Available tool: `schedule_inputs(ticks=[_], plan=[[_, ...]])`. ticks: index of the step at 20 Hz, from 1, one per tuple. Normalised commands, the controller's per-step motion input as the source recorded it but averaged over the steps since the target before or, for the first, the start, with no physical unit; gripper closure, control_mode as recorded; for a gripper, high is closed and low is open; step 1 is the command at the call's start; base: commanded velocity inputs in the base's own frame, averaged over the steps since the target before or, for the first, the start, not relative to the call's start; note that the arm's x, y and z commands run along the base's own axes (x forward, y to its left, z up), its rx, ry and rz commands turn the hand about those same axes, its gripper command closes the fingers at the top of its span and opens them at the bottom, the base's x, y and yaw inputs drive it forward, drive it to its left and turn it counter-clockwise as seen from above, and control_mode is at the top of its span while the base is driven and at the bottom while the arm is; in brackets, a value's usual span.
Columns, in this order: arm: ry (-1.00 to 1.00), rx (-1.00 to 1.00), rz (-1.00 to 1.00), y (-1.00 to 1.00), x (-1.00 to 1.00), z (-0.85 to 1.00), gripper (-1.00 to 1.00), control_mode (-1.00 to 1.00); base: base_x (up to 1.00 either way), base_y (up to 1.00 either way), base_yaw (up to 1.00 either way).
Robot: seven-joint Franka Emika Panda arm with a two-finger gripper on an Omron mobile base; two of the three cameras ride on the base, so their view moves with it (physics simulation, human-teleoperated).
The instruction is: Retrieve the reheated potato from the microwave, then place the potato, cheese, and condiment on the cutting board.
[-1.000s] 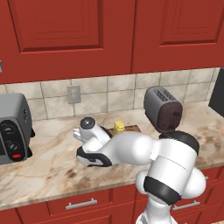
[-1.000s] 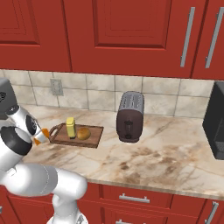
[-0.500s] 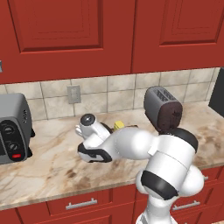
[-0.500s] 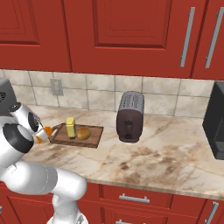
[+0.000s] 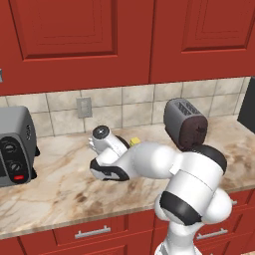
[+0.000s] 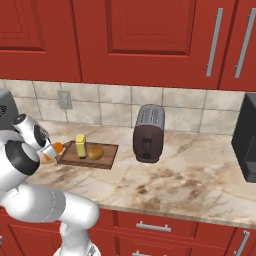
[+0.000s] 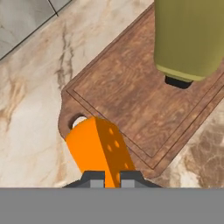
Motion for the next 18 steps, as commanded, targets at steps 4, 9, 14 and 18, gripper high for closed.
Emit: schedule_inputs(ticks=[4, 9, 14, 18], plan=[[0.00, 0.00, -0.05, -0.20, 0.11, 0.00, 1.00, -1.00, 0.00, 0.00, 0.00], [0.00, 0.01, -0.04, -0.21, 0.11, 0.00, 1.00, -1.00, 0.00, 0.00, 0.00], [0.00, 0.00, -0.03, -0.19, 0.11, 0.00, 1.00, -1.00, 0.00, 0.00, 0.00], [0.00, 0.01, -0.02, -0.13, 0.11, -0.03, 1.00, -1.00, 0.00, 0.00, 0.00]])
